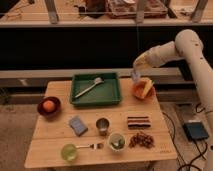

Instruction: Place towel in purple bowl

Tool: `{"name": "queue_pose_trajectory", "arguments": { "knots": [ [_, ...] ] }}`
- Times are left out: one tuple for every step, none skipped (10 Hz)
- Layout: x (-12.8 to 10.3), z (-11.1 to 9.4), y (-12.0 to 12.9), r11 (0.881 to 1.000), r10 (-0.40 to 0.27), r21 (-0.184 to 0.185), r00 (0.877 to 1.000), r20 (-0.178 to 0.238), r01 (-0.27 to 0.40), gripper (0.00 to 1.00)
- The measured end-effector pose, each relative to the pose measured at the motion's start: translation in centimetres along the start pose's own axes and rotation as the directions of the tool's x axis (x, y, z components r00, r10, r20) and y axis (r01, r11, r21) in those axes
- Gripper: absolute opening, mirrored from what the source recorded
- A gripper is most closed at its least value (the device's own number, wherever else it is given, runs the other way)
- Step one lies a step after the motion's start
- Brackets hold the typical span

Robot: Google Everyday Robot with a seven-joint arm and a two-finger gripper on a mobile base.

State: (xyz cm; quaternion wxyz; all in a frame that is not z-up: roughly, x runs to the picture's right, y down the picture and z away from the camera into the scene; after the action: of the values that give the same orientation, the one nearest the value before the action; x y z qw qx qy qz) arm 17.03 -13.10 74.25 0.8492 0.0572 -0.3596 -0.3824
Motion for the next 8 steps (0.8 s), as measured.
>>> {"name": "queue_pose_trajectory", "arguments": {
  "knots": [
    [-1.6,0.6,-0.7,0.998,-0.059,-0.021,0.998,0.02,0.059,0.0],
    [-3.3,1.5,-1.5,0.993,-0.11,-0.039,0.993,0.038,0.112,0.0],
    [-5.1,2.6,-2.3,0.987,-0.15,-0.05,0.987,0.059,0.153,0.0],
    [-7.4,4.1,-3.5,0.977,-0.198,-0.061,0.976,0.089,0.204,0.0],
    [-10.3,5.6,-4.3,0.963,-0.249,-0.074,0.96,0.125,0.26,0.0],
    [-12.8,7.0,-5.0,0.949,-0.29,-0.081,0.944,0.158,0.306,0.0],
    [-15.1,8.2,-5.6,0.935,-0.326,-0.082,0.927,0.187,0.345,0.0],
    [-17.6,9.6,-6.4,0.919,-0.361,-0.081,0.906,0.22,0.386,0.0]
  ]
}}
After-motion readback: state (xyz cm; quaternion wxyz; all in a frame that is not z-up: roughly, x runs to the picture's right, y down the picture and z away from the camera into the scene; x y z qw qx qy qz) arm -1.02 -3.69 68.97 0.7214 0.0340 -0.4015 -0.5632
